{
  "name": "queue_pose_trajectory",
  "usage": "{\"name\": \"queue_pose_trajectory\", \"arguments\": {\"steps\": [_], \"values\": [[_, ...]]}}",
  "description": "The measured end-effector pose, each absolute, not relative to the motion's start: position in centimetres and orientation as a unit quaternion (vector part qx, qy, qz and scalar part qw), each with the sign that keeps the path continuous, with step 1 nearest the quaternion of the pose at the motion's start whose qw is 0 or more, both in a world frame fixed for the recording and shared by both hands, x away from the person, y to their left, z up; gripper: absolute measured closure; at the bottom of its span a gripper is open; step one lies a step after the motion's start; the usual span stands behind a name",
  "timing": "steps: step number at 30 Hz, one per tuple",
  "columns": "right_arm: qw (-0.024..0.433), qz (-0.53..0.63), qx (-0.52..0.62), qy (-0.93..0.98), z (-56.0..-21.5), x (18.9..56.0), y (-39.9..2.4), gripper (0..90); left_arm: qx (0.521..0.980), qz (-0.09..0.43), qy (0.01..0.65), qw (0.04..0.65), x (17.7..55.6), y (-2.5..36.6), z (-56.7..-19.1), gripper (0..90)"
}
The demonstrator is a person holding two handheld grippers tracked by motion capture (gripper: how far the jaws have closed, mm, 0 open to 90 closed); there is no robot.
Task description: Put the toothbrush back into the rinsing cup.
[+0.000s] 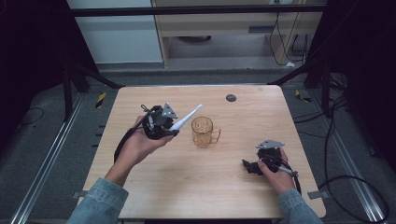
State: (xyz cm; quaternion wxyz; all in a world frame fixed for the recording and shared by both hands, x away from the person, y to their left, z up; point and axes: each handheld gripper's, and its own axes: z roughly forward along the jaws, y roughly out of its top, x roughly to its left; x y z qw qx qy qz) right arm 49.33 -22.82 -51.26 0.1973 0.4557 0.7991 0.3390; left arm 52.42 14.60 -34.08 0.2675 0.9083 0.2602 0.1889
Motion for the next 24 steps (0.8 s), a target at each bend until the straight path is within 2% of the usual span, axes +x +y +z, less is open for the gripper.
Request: {"name": "queue_pose_trajectory", "arguments": {"steps": [24], "values": [[0.197,0.339,0.456,0.799,-51.2,49.3,-22.8,0.3,0.898,0.206,0.256,0.294,53.7,11.7,-32.0,66.4]]}}
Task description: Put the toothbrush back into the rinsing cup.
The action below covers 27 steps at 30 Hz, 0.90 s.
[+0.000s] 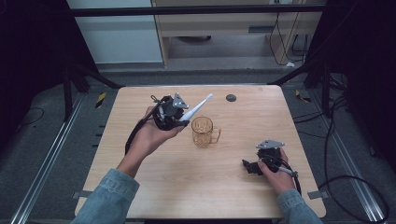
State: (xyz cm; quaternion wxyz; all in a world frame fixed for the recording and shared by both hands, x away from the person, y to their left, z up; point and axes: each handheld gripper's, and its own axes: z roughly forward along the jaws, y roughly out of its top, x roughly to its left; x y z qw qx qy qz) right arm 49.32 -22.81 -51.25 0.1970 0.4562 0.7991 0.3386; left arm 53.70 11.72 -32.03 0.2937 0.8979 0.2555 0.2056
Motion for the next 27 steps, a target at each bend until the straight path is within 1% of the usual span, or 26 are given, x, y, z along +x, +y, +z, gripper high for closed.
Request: {"name": "queue_pose_trajectory", "arguments": {"steps": [5,27], "values": [[0.197,0.338,0.456,0.799,-51.2,49.3,-22.8,0.3,0.894,0.206,0.260,0.302,53.5,11.6,-31.7,66.4],[0.197,0.338,0.456,0.799,-51.2,49.3,-22.8,0.3,0.887,0.216,0.258,0.316,55.1,9.8,-30.5,66.4]]}}
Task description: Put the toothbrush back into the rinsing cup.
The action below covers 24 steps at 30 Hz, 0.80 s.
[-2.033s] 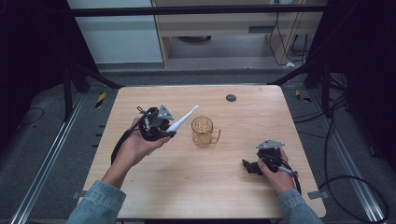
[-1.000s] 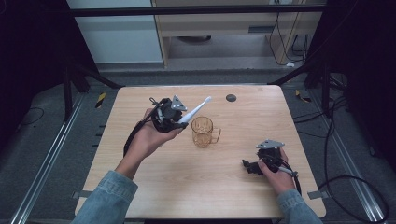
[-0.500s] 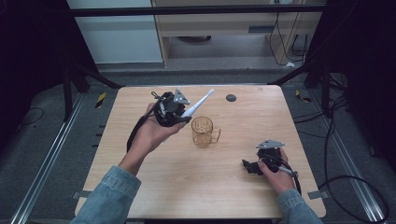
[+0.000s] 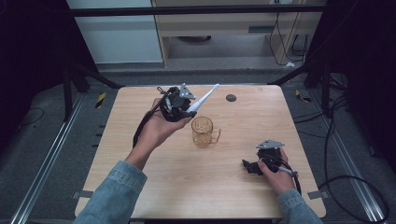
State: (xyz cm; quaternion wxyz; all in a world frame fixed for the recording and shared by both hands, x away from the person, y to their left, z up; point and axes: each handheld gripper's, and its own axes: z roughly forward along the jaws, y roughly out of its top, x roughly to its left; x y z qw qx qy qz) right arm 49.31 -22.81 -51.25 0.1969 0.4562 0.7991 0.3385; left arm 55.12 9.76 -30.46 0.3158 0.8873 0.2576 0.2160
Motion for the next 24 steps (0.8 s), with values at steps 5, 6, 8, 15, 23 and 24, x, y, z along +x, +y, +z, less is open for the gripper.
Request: {"name": "queue_pose_trajectory", "arguments": {"steps": [5,6,8,15,23,24], "values": [[0.197,0.338,0.456,0.799,-51.2,49.3,-22.8,0.3,0.885,0.217,0.261,0.320,55.6,9.4,-30.5,66.4],[0.197,0.338,0.456,0.799,-51.2,49.3,-22.8,0.3,0.884,0.218,0.261,0.320,55.7,9.3,-30.6,66.4],[0.196,0.338,0.456,0.799,-51.2,49.3,-22.8,0.4,0.882,0.219,0.262,0.324,55.9,9.2,-30.6,66.4],[0.197,0.338,0.456,0.799,-51.2,49.3,-22.8,0.3,0.878,0.221,0.266,0.331,56.3,8.9,-30.4,66.4],[0.198,0.338,0.456,0.799,-51.3,49.3,-22.8,0.3,0.877,0.221,0.267,0.334,57.0,8.1,-30.6,66.4],[0.198,0.338,0.456,0.799,-51.3,49.3,-22.8,0.3,0.875,0.223,0.268,0.335,57.2,8.0,-30.6,66.4]]}}
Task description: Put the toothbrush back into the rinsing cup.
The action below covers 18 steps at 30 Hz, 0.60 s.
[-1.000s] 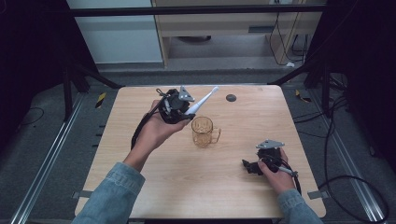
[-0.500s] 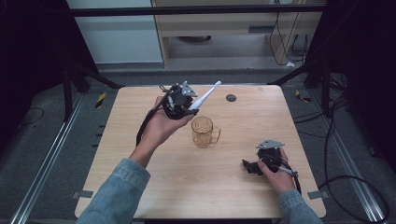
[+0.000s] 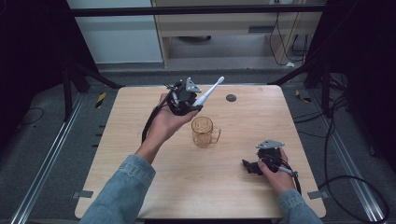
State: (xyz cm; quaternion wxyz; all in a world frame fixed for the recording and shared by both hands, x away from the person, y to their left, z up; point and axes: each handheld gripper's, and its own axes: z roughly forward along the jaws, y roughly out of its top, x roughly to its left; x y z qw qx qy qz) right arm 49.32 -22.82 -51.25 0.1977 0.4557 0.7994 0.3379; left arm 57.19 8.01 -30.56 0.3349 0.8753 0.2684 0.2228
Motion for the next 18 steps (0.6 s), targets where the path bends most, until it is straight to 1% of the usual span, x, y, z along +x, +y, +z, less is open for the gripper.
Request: {"name": "queue_pose_trajectory", "arguments": {"steps": [4,18], "values": [[0.198,0.339,0.456,0.799,-51.26,49.32,-22.81,0.3,0.869,0.224,0.274,0.345,57.55,7.79,-30.57,66.4],[0.198,0.338,0.456,0.799,-51.25,49.32,-22.82,0.3,0.865,0.228,0.274,0.353,58.16,7.50,-30.12,66.4]]}}
